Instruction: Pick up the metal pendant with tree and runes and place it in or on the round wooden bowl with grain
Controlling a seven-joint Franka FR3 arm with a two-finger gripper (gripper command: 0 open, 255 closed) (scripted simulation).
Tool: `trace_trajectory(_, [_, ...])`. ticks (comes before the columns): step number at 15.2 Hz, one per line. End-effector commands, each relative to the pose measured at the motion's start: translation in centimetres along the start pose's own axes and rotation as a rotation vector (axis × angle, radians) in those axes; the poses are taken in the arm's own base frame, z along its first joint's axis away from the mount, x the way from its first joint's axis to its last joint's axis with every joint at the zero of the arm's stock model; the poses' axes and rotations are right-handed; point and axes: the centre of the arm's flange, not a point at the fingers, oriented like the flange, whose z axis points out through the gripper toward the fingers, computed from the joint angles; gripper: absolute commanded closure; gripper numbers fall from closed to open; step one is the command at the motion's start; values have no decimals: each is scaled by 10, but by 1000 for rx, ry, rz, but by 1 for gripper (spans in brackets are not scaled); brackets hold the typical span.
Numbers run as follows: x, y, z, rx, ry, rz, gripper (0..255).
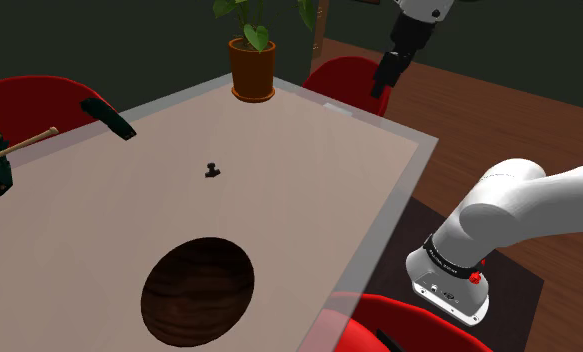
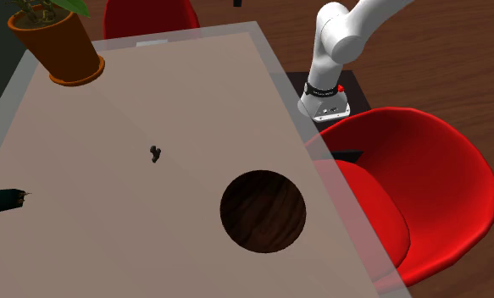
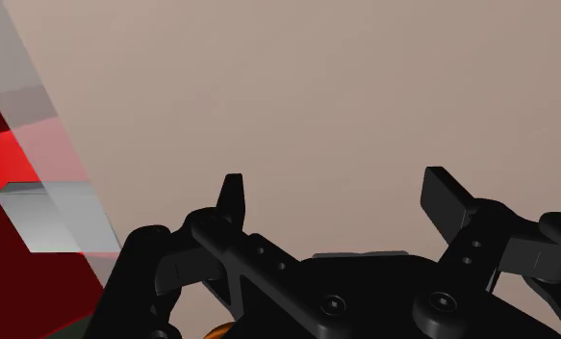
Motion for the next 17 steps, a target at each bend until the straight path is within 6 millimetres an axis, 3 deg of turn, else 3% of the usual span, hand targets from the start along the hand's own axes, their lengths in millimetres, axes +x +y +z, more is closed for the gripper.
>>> trace_trajectory(1, [0,0,0,0,0,0,0])
trace_trajectory(17, [126,-162,88,-52,-73,42,0])
